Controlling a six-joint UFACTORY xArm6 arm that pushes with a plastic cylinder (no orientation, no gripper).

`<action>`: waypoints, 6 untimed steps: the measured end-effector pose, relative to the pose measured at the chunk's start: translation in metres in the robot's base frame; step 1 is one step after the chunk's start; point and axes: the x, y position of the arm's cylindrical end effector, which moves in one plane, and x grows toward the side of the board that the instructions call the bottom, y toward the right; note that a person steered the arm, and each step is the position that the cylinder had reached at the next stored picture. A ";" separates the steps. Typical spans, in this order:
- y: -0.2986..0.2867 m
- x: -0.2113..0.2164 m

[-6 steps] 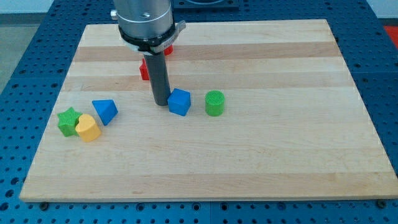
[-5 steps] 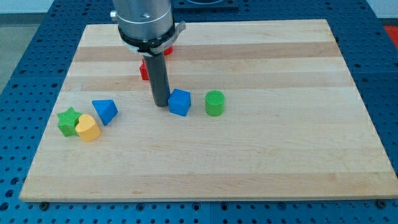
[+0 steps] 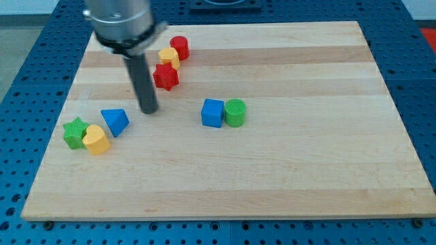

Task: Slide the blue triangle diagonally to the top right of the yellow heart

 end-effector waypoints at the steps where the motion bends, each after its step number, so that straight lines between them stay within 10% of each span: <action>1: -0.044 -0.029; 6: -0.081 0.028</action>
